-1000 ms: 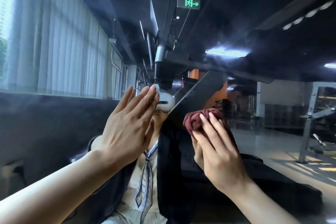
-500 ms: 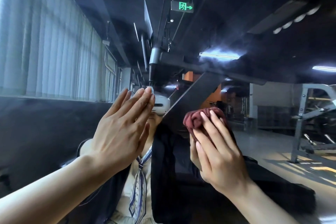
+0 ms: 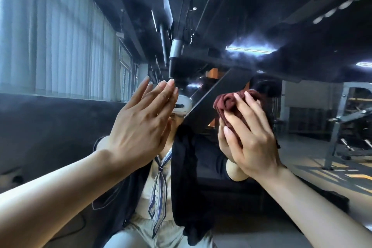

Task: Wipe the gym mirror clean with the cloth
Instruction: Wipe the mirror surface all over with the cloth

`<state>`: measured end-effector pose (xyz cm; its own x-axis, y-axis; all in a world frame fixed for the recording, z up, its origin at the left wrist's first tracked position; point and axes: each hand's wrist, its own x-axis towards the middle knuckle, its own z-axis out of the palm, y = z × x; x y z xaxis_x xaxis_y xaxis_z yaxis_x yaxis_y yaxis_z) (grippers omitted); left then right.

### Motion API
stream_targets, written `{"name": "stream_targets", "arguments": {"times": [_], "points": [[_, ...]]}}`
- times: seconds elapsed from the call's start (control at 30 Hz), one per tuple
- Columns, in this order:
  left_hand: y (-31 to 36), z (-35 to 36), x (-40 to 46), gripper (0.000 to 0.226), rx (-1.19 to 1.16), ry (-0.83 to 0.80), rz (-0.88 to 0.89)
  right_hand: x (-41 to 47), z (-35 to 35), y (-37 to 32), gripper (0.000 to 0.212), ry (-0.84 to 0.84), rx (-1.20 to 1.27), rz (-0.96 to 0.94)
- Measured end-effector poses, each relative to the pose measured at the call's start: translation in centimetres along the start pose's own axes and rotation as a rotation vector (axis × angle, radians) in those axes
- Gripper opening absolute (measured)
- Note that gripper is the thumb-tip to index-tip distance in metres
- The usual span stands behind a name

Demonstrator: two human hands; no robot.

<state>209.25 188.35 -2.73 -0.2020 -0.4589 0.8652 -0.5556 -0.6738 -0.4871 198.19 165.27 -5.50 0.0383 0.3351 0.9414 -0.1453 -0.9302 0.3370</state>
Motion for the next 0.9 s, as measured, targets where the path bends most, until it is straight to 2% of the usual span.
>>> {"name": "stream_targets", "arguments": {"times": [0.17,0.33,0.43,0.53,0.63,0.8,0.9], "points": [[-0.3,-0.3,-0.1,0.053,0.014,-0.001,0.031,6.2,2.9,-4.4,0.041,0.059,0.119,0.098],[-1.3,-0.8,0.0,0.054,-0.021,-0.043,0.076,0.6,0.6,-0.8,0.038,-0.024,0.026,-0.015],[-2.6,-1.4,0.0,0.056,-0.051,-0.054,0.067,0.2,-0.1,1.3,0.041,-0.001,-0.086,0.146],[-5.2,-2.1,-0.5,0.056,-0.026,-0.039,0.031,5.2,2.4,-1.1,0.043,0.089,-0.06,0.255],[-8.3,-3.1,-2.1,0.055,-0.007,-0.029,-0.079,10.9,5.5,-6.9,0.048,0.113,0.024,0.139],[-12.9,-4.5,-5.2,0.06,-0.034,0.047,-0.341,15.7,9.2,-18.9,0.054,-0.013,0.116,-0.112],[-14.3,-4.7,-5.6,0.061,-0.028,0.025,-0.416,16.3,9.9,-20.3,0.046,-0.058,0.167,-0.252]]}}
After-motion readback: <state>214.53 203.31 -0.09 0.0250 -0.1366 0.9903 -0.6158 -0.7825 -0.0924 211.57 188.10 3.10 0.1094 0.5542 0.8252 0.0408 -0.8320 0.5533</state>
